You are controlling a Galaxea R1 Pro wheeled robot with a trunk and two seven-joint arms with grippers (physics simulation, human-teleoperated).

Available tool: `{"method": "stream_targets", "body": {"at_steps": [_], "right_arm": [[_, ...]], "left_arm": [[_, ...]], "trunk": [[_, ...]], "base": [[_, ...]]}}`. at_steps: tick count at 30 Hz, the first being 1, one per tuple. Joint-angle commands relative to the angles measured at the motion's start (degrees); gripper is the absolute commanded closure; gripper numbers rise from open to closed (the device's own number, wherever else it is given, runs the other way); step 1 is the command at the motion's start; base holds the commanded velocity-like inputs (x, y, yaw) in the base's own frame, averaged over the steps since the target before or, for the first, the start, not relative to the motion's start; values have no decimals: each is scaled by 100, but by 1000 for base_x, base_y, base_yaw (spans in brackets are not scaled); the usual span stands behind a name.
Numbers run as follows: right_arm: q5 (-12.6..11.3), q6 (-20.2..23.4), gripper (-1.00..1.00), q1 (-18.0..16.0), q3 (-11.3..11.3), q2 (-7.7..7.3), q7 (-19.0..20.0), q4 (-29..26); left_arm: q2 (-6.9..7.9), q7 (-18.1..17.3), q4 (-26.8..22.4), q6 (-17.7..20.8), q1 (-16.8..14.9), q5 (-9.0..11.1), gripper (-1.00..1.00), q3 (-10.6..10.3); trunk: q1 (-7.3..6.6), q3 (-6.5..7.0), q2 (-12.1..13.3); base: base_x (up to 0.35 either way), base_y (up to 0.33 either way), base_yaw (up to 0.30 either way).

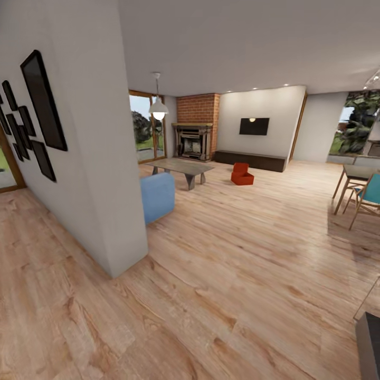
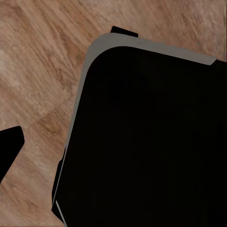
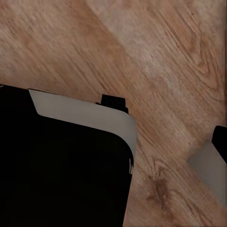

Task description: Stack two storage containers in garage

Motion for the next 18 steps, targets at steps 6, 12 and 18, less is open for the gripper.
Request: {"method": "stream_targets", "body": {"at_steps": [6, 12, 18], "right_arm": [[-45, -30, -100, -8, 48, 1, 0, 17], [-45, -30, -100, -8, 48, 1, 2, 17], [-45, -28, -100, -8, 48, 1, 3, 17]], "left_arm": [[-1, 4, -4, -19, -2, 6, -100, 30], [-1, 4, -4, -19, -2, 6, -100, 30], [-1, 4, -6, -19, -2, 6, -100, 30]], "trunk": [[3, -6, -3], [3, -6, -3], [3, -6, -3]], "base": [[323, 0, -285], [323, 0, -286], [323, 0, -286]]}}
